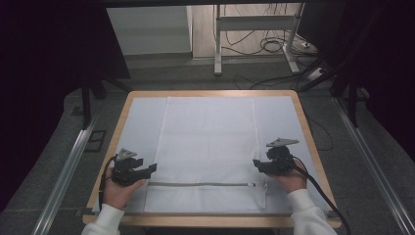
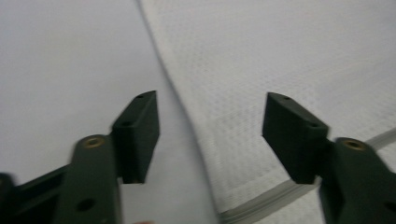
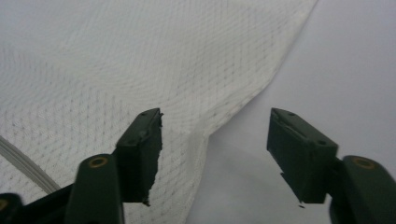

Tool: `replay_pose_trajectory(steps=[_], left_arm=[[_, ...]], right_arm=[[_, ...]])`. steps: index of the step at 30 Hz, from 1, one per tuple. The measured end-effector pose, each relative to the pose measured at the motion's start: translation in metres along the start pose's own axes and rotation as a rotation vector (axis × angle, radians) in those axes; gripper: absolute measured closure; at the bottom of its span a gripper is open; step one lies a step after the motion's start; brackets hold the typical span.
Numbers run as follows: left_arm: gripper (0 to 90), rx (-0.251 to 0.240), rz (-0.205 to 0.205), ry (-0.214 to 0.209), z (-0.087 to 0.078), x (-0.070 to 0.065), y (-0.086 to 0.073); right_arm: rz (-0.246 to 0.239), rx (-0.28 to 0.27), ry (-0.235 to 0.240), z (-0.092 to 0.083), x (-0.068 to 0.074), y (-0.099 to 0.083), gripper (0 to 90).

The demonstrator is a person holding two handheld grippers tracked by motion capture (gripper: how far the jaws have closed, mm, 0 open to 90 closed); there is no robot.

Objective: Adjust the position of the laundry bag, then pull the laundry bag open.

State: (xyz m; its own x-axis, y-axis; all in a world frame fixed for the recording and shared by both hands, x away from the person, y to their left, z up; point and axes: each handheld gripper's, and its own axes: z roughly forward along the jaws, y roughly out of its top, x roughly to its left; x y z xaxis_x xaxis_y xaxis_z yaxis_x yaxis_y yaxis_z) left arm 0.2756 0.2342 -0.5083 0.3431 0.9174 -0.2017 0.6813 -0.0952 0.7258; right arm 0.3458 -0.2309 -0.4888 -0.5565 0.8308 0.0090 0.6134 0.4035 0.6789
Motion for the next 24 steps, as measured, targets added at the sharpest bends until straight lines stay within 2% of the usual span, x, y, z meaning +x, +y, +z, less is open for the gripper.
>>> replay_pose_trajectory(steps=[5,9,14,17,21,24], left_arm=[[25.6,-0.001,0.006,-0.033,-0.002,-0.012,0.008],[20.4,0.002,-0.006,0.004,-0.005,-0.022,0.012],[21.7,-0.016,0.007,-0.041,-0.009,-0.032,0.019],[21.9,-0.023,0.008,-0.079,-0.009,-0.037,0.022],[24.0,-0.02,0.065,-0.057,-0.007,-0.051,0.024],[24.2,-0.014,0.081,-0.094,-0.004,-0.061,0.028]], right_arm=[[0.004,-0.056,0.013,-0.009,-0.005,0.0,28.7],[0.024,-0.095,-0.009,-0.015,-0.01,-0.001,27.0],[0.015,-0.108,0.009,-0.02,-0.008,-0.001,26.1],[0.005,-0.11,0.001,-0.022,-0.008,-0.001,25.7],[0.023,-0.109,-0.031,-0.022,-0.012,-0.002,26.4],[0.037,-0.1,-0.019,-0.02,-0.014,-0.002,26.4]])
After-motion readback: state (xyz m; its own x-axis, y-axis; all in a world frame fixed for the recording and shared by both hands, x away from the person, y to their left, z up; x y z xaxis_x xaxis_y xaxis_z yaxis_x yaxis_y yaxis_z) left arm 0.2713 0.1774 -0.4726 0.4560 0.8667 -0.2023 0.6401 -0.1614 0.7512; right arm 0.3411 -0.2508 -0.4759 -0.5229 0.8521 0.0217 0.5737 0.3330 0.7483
